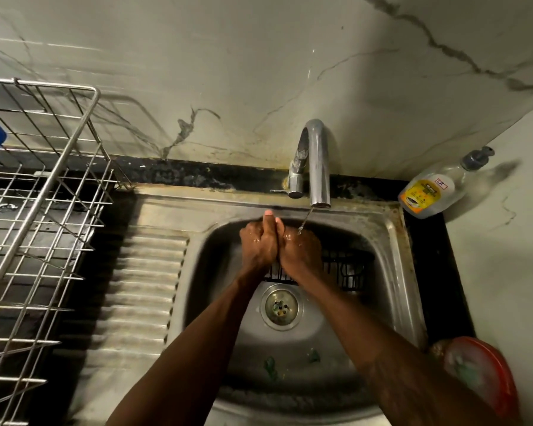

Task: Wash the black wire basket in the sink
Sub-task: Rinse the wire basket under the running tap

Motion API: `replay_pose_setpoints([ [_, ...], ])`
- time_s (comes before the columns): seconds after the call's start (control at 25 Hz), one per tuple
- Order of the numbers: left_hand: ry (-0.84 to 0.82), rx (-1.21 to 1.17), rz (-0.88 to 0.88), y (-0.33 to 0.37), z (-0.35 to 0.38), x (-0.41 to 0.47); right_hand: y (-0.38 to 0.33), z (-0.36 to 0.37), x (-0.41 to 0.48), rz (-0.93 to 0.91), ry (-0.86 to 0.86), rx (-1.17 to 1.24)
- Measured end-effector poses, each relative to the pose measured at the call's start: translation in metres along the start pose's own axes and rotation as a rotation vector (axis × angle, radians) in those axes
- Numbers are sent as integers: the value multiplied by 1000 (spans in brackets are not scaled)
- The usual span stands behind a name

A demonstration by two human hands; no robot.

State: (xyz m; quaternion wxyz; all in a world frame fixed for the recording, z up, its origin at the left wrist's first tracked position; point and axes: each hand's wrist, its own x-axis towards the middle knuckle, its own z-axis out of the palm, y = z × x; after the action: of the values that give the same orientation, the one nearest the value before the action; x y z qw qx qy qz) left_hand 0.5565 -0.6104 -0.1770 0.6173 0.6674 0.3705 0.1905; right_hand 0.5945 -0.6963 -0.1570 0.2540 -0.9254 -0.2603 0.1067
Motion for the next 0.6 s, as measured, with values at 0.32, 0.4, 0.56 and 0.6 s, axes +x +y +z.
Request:
replay_pose_setpoints([
  [0.32,-1,67,-156,1,-1,9,58,-15,7,131,57,-286],
  [0.4,32,54,-154,-1,-1,7,19,4,8,5,-13,-317],
  [0.56,125,79,-209,-20,-20,11,10,15,4,-223,-133,-327],
  [0.6,136,69,-214,-18,-27,11,32,10,7,-152,-134,-329],
])
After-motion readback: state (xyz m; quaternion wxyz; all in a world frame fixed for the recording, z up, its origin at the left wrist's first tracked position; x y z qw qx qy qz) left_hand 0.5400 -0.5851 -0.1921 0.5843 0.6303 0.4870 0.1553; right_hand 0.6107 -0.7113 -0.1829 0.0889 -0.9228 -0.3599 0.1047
